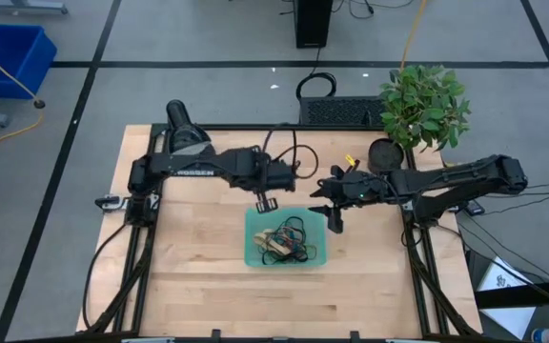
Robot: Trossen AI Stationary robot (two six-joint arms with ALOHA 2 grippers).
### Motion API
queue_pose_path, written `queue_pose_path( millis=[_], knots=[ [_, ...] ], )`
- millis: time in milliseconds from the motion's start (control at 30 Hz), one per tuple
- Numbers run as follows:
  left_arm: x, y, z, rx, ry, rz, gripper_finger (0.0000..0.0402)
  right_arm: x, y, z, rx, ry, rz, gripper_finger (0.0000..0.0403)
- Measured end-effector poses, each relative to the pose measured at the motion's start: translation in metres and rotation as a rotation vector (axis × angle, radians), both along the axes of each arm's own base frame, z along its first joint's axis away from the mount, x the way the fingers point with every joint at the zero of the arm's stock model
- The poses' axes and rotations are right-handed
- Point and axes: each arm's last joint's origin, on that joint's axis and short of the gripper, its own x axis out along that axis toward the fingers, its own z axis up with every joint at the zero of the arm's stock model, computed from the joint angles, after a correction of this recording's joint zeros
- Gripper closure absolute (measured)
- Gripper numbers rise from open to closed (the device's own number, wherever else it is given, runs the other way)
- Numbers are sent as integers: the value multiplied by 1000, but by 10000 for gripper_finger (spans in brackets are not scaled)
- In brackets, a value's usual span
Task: Pick and place rubber bands into bin
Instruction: Put the blue rubber band into the green bin
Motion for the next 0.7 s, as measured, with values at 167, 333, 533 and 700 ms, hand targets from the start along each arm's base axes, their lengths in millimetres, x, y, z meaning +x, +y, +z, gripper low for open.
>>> queue_pose_path(
  millis=[167,333,533,700],
  knots=[
    [-1,-36,36,-4,-151,-14,401,-7,7,2,8,20,22,222],
    [-1,-74,56,-53,-288,-79,401,-10,10,-1,19,57,28,222],
    [-4,-109,53,-100,-326,-94,401,-11,17,-2,17,70,56,222],
    [-1,-124,29,-135,-296,-75,401,-12,23,-2,18,77,78,222]
  ],
)
